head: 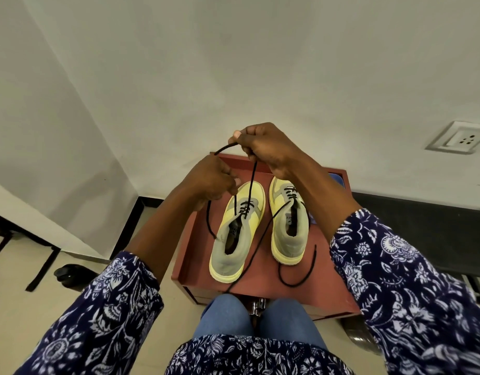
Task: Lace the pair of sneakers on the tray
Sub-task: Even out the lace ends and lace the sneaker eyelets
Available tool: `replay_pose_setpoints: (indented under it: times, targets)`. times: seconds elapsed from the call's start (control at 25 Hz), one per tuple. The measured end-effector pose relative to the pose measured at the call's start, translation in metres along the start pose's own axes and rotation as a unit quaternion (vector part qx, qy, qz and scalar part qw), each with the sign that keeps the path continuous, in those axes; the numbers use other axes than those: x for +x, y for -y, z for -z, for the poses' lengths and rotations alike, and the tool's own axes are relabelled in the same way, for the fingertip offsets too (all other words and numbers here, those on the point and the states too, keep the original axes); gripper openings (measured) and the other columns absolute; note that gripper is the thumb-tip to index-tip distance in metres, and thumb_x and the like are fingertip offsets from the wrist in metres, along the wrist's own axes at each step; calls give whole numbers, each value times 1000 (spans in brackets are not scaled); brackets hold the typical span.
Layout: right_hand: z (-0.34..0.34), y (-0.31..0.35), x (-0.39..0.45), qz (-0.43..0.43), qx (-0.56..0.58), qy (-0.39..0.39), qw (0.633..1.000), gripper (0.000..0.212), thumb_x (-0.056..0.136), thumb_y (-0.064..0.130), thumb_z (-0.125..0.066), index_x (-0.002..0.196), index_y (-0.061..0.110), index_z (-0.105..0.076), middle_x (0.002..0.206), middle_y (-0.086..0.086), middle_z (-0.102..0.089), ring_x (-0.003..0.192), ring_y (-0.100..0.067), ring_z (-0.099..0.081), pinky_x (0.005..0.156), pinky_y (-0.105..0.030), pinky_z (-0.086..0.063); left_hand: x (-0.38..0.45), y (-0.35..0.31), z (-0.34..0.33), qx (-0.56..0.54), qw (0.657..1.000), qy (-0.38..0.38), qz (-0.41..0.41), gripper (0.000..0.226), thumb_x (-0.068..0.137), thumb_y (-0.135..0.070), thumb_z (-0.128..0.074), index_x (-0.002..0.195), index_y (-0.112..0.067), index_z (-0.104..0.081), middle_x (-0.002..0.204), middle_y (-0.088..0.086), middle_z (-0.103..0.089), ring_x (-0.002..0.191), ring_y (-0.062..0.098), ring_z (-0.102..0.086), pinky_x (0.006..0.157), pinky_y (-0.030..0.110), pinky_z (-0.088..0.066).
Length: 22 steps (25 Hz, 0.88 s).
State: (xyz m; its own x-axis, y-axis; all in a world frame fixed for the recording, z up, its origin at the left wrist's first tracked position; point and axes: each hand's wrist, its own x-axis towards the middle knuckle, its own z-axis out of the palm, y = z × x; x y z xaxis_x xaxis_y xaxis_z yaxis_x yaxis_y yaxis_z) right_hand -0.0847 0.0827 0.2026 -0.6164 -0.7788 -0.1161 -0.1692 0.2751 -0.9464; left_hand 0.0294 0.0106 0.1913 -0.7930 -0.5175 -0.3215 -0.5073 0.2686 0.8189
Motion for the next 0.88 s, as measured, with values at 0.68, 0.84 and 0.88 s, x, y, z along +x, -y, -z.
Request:
replay_pose_setpoints:
  times: [0.68, 0.84, 0.88]
  targets:
    - [24, 11, -9, 30, -67, -33, 997, 25, 97, 15, -43, 109, 9, -64, 73, 0, -54, 68, -7, -47, 60, -21, -36, -15, -34, 7, 28, 998, -5, -50, 16, 87, -7, -58, 91, 4, -69, 72, 7, -65, 53, 0, -54, 55, 21, -37]
    - [25, 11, -11, 30, -67, -42, 996, 25, 98, 15, -42, 110, 9, -63, 73, 0, -54, 69, -6, -47, 60, -20, -36, -19, -34, 3, 34, 998, 2, -60, 15, 87, -8, -58, 89, 0, -70, 70, 5, -66, 67, 7, -57, 61, 22, -40]
    - [25, 11, -12, 29, -66, -42, 997, 25, 98, 15, -42, 111, 8, -63, 74, 0, -55, 70, -6, -47, 60, -20, -36, -19, -35, 3, 44, 997, 1, -65, 15, 88, -9, -58, 88, 0, -70, 71, 5, -66, 64, 4, -56, 61, 22, -40]
